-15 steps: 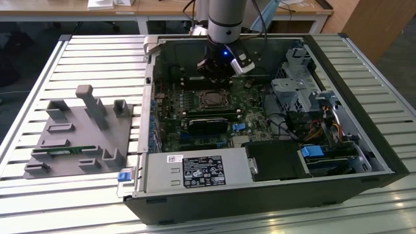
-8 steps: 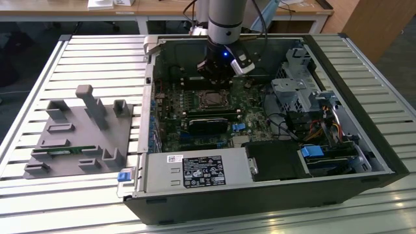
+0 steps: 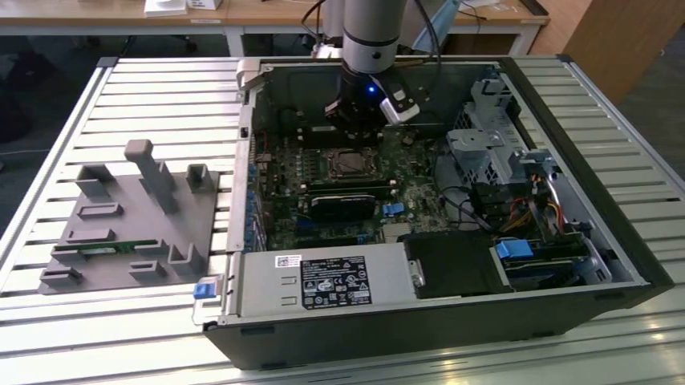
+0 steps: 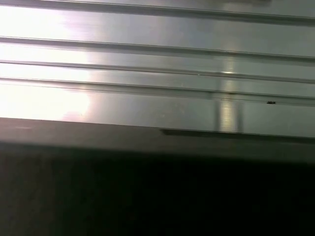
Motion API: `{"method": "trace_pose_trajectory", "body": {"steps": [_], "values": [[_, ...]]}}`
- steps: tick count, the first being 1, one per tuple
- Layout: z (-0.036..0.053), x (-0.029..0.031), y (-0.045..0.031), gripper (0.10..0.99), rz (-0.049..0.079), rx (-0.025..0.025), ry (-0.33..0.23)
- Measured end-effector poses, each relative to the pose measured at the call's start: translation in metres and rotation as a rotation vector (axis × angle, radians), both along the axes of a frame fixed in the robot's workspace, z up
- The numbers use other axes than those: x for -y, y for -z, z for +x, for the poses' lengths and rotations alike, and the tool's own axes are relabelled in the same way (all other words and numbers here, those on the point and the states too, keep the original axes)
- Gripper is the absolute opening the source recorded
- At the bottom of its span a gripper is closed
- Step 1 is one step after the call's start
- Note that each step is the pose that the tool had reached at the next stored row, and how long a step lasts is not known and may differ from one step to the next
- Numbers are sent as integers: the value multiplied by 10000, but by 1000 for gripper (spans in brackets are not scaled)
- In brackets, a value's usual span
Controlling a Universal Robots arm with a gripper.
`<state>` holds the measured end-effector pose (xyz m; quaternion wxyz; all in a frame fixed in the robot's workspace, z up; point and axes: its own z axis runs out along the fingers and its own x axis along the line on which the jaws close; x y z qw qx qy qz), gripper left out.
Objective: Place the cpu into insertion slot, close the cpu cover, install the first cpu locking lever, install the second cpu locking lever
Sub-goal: 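Install the first cpu locking lever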
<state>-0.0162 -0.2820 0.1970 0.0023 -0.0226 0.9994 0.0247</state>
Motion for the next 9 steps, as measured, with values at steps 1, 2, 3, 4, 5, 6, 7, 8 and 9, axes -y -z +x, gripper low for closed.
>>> {"method": "trace_pose_trajectory", "body": {"steps": [1,2,3,4,5,6,7,8,9], "values": [[0,0,-10,122,0,0,0],[-1,1,-29,122,-6,-5,0],[-1,1,-51,122,-7,-6,0],[-1,1,-73,122,-7,-6,0],[-1,1,-93,122,-9,-6,0],[-1,2,-109,122,-9,-7,0],[-1,1,-115,122,-9,-7,0],[-1,1,-115,122,-7,-6,0],[0,3,-115,122,-8,-6,-1]]}}
